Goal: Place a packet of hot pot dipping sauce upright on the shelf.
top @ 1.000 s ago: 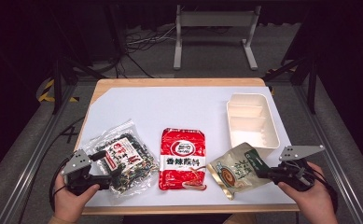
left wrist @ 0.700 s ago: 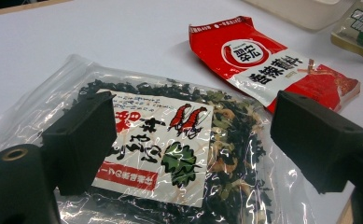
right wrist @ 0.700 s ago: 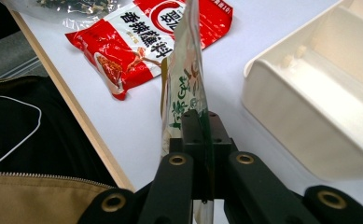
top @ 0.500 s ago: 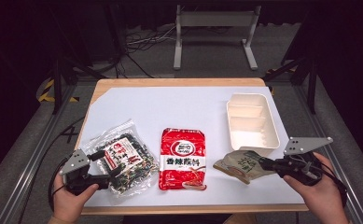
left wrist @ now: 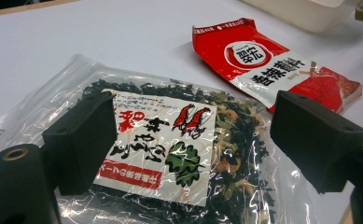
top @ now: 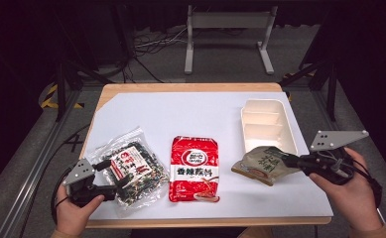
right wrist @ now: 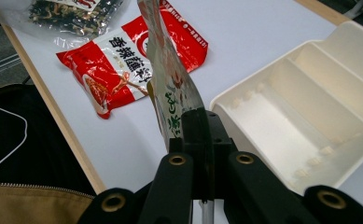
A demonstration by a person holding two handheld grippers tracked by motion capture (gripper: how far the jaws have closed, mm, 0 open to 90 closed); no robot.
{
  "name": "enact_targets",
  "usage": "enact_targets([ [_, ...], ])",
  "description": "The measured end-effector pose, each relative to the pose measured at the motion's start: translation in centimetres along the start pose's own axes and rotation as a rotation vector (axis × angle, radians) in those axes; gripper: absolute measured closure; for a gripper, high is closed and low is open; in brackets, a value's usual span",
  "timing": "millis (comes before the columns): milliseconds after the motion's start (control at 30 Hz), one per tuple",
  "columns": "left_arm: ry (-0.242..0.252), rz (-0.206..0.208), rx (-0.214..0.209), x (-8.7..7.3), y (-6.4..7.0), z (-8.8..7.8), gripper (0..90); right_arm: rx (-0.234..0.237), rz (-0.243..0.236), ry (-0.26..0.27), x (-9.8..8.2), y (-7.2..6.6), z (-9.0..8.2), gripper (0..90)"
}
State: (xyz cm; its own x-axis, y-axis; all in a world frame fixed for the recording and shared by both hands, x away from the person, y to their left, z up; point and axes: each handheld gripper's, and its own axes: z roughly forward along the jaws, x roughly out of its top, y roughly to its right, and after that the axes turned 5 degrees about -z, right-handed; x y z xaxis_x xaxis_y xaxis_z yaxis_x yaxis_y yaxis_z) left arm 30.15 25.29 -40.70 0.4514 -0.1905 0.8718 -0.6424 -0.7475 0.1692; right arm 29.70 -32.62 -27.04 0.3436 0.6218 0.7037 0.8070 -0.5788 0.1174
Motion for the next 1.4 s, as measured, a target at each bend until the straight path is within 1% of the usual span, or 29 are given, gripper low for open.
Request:
enact_targets([
  [33, 0.000, -0.001, 0.000, 0.0, 0.0, 0.0, 15.1, 0.000, 0.000, 0.000, 0.0, 0.0, 0.0, 89.5],
  [100, 0.000, -0.002, 0.000, 0.0, 0.0, 0.0, 15.1, -0.019, -0.010, 0.001, 0.7, 0.2, -0.5, 89.5],
  [200, 0.001, -0.004, 0.001, 0.0, -0.1, 0.0, 15.1, -0.032, -0.023, 0.001, 1.4, 0.6, -1.1, 89.5],
  [233, 0.001, -0.004, 0.001, 0.0, -0.1, 0.0, 15.1, -0.032, -0.023, 0.001, 1.4, 0.6, -1.1, 89.5],
  [267, 0.000, -0.005, 0.002, 0.0, -0.1, 0.0, 15.1, -0.037, -0.029, 0.003, 1.9, 0.8, -1.5, 89.5],
  [333, 0.000, -0.001, 0.003, 0.0, -0.1, -0.1, 15.1, -0.035, -0.029, 0.006, 2.4, 1.1, -1.7, 89.5],
  [367, 0.000, -0.001, 0.003, 0.0, -0.1, -0.1, 15.1, -0.035, -0.029, 0.006, 2.4, 1.1, -1.7, 89.5],
  [400, 0.001, -0.001, 0.004, 0.0, -0.1, -0.1, 15.1, -0.037, -0.031, 0.004, 2.9, 1.4, -1.9, 89.5],
  [567, 0.003, 0.001, 0.009, 0.0, -0.2, -0.1, 15.0, -0.044, -0.040, 0.003, 3.8, 1.9, -2.1, 89.5],
  [667, -0.001, -0.004, 0.008, 0.0, -0.2, 0.0, 14.9, -0.054, -0.057, 0.000, 4.7, 2.2, -2.2, 89.5],
  [867, 0.001, -0.005, 0.008, -0.1, -0.2, 0.0, 14.9, -0.069, -0.071, 0.003, 6.3, 2.9, -2.5, 89.5],
  [967, -0.003, -0.008, 0.006, -0.1, -0.1, 0.0, 14.8, -0.065, -0.074, 0.008, 7.0, 3.6, -2.5, 89.5],
  [1033, 0.000, -0.005, 0.007, -0.1, -0.1, 0.0, 14.8, -0.058, -0.068, 0.015, 7.3, 4.1, -2.4, 89.5],
  [1067, 0.000, -0.005, 0.007, -0.1, -0.1, 0.0, 14.8, -0.058, -0.068, 0.015, 7.3, 4.1, -2.4, 89.5],
  [1100, -0.001, -0.002, 0.007, -0.1, -0.2, 0.0, 14.8, -0.052, -0.066, 0.020, 7.6, 4.7, -2.3, 89.5],
  [1167, -0.001, 0.000, 0.008, -0.2, -0.2, 0.0, 14.8, -0.053, -0.066, 0.020, 7.9, 5.1, -2.2, 89.5],
  [1200, 0.000, 0.000, 0.009, -0.2, -0.2, 0.0, 14.8, -0.053, -0.066, 0.020, 7.9, 5.1, -2.2, 89.5],
  [1300, 0.001, 0.005, 0.013, -0.2, -0.2, 0.0, 14.6, -0.058, -0.068, 0.019, 8.2, 5.9, -2.0, 89.4],
  [1333, 0.000, -0.003, 0.013, -0.3, -0.1, 0.0, 14.6, -0.056, -0.068, 0.021, 8.3, 6.2, -1.9, 89.4],
  [1400, -0.004, 0.002, 0.013, -0.3, -0.2, 0.0, 14.6, -0.056, -0.070, 0.022, 8.4, 6.8, -1.7, 89.5],
])
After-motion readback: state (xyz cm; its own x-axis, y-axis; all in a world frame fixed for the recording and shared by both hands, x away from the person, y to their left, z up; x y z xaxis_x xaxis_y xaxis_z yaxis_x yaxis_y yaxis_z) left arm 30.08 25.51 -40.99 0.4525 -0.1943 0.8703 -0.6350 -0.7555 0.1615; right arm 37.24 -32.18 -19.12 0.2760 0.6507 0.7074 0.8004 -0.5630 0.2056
